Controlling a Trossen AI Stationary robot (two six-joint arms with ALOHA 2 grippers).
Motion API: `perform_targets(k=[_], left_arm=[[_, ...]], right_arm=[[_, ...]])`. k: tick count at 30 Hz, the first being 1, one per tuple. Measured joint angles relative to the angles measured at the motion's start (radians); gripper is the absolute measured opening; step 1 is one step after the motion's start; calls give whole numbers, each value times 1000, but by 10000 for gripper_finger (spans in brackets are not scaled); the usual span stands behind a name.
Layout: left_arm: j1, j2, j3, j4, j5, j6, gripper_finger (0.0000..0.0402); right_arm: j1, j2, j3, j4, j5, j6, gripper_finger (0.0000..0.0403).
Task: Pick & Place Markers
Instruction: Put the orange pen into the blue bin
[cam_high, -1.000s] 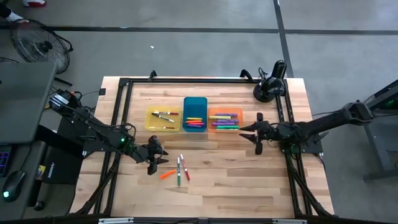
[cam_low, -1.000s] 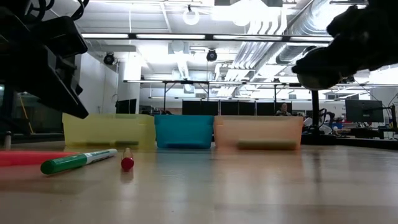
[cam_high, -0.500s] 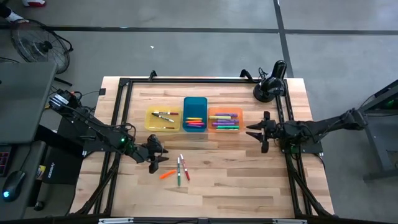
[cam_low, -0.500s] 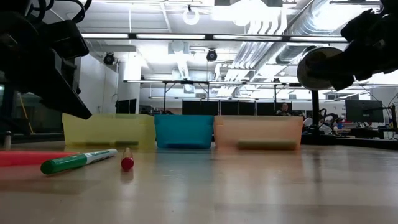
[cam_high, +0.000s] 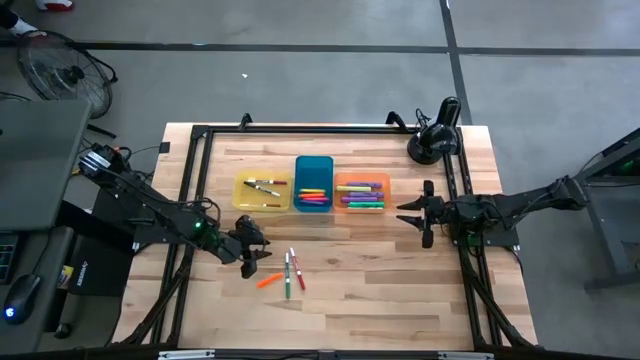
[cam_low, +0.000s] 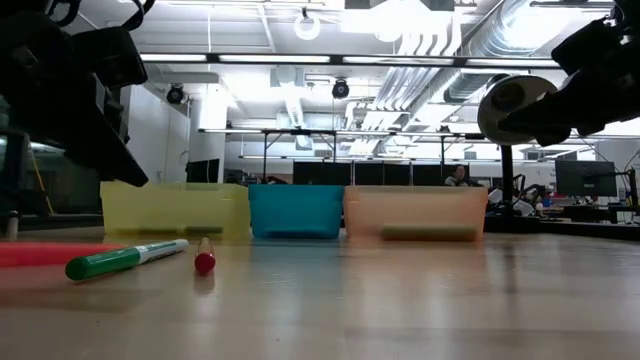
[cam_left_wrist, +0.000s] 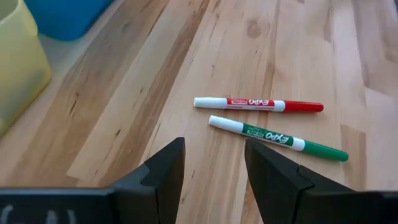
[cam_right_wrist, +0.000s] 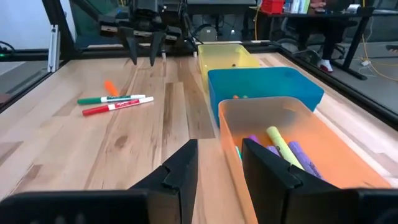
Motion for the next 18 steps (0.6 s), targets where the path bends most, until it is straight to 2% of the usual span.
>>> perform_targets(k=[3, 9, 14, 18], left_arm=[[0, 0, 35, -57, -5, 2, 165], [0, -1, 46, -70, -37, 22, 165], [0, -1, 46, -124, -37, -46, 165], [0, -1, 46, -163, 14, -115, 165]], right_arm=[[0, -20, 0, -1, 2, -20, 113], [-1, -102, 0, -5, -12, -45, 113], [-1, -148, 1, -9, -53, -42, 113], [-1, -144, 1, -13, -77, 4, 113]])
